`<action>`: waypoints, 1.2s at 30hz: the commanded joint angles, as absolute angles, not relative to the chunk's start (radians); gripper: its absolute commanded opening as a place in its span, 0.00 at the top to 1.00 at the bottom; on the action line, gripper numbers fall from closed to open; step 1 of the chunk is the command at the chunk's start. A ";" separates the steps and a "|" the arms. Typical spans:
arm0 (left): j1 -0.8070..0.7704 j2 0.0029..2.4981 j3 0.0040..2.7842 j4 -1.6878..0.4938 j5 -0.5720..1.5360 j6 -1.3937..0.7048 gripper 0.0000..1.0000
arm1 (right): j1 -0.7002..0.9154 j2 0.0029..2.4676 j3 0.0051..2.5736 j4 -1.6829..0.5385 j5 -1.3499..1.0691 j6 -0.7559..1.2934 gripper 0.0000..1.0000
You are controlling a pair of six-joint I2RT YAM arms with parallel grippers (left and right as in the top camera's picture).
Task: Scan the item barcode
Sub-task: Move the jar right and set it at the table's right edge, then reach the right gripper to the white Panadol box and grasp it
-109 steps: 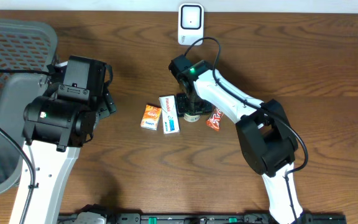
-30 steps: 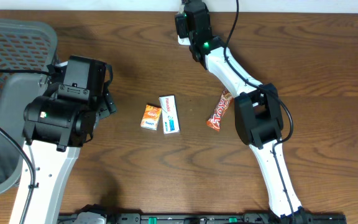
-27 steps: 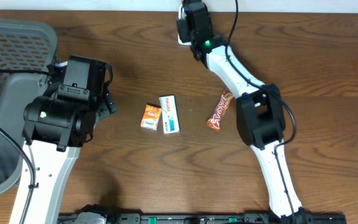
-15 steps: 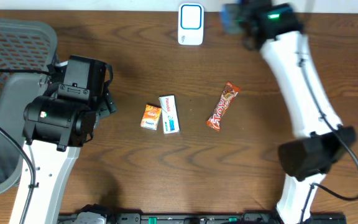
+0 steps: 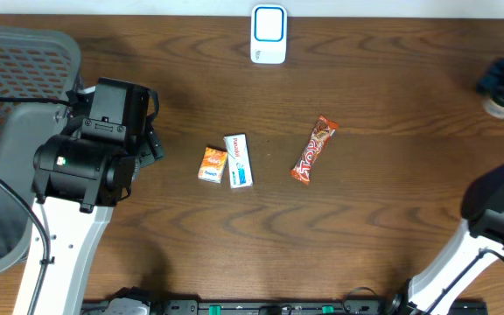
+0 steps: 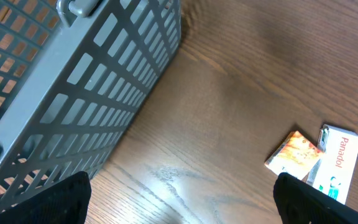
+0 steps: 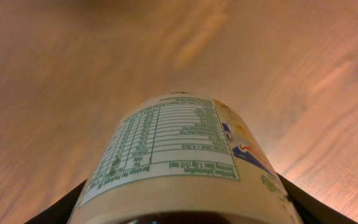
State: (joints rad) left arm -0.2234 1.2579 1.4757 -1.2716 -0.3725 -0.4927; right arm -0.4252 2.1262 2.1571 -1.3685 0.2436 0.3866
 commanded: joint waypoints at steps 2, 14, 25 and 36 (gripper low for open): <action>-0.218 1.262 1.475 -1.272 -0.386 -0.483 0.06 | -0.572 2.128 2.019 -1.293 0.261 0.403 0.43; -0.218 1.262 1.475 -1.272 -0.386 -0.483 0.06 | -0.808 2.128 1.623 -0.964 0.191 0.388 0.33; -0.218 1.262 1.475 -1.272 -0.386 -0.483 0.06 | -0.802 2.037 1.899 -1.126 -0.064 0.332 0.01; -0.218 1.262 1.475 -1.272 -0.386 -0.483 0.06 | -0.239 1.844 2.000 -1.258 -0.031 0.331 0.01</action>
